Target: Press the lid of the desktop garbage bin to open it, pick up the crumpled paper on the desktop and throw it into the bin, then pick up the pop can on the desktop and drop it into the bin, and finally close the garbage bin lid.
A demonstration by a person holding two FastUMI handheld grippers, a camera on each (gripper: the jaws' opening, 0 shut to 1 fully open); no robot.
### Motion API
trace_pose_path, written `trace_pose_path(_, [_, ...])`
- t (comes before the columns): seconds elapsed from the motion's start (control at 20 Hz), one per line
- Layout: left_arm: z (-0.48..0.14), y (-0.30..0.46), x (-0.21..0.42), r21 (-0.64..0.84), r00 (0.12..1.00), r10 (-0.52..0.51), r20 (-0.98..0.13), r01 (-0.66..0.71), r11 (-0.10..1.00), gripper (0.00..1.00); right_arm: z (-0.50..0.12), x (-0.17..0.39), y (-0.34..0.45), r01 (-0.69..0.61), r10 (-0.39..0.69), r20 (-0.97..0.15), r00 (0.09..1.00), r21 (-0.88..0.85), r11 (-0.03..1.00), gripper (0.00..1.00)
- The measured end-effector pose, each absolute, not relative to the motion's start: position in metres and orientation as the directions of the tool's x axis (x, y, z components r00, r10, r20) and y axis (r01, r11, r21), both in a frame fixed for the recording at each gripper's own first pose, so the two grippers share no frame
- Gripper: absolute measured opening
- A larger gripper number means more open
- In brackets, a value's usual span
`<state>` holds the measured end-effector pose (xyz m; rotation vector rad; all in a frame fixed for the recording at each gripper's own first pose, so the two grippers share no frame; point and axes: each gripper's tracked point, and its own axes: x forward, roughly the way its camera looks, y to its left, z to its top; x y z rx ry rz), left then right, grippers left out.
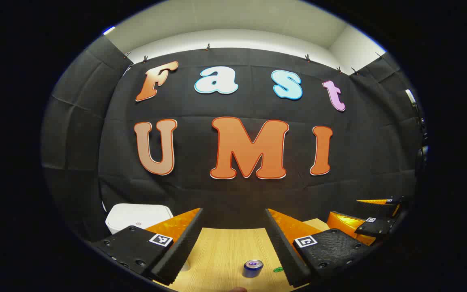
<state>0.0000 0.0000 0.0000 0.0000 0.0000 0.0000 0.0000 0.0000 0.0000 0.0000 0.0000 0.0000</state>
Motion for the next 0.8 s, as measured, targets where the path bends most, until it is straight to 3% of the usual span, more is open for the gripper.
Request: trace_pose_path(0.8, [0.0033, -0.0031, 0.0022, 0.010, 1.000, -0.011, 0.006, 0.011, 1.000, 0.93, 0.0008, 0.0022, 0.0022, -0.008, 0.008, -0.004, 1.000, -0.007, 1.000, 0.94])
